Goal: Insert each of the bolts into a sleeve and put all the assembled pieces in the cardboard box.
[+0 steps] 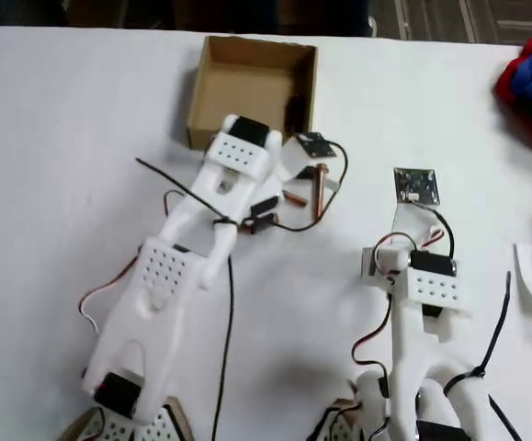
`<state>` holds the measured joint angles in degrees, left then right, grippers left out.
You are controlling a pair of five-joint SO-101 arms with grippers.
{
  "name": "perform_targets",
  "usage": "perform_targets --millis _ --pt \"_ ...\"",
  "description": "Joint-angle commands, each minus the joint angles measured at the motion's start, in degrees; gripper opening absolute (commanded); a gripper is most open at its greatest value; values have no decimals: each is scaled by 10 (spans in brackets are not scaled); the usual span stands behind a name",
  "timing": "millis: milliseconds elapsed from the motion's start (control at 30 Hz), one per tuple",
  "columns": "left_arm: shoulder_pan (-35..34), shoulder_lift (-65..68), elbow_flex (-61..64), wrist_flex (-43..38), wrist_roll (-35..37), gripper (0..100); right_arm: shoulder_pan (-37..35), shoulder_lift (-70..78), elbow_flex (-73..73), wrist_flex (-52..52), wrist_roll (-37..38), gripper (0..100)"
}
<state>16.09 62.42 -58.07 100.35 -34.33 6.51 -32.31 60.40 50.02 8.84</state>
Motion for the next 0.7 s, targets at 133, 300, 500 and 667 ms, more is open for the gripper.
perform_targets --millis 133,300,500,667 --pt "-4 -37 -10 18 4 24 -3 -22 -3 -8 -4 21" --pt "-5 -113 31 20 139 24 -3 -22 -3 -8 -4 21" --pt "26 -200 258 16 156 24 -3 -22 -3 -8 -4 21" --pt "44 -240 334 -30 155 24 -3 -22 -3 -8 -4 21"
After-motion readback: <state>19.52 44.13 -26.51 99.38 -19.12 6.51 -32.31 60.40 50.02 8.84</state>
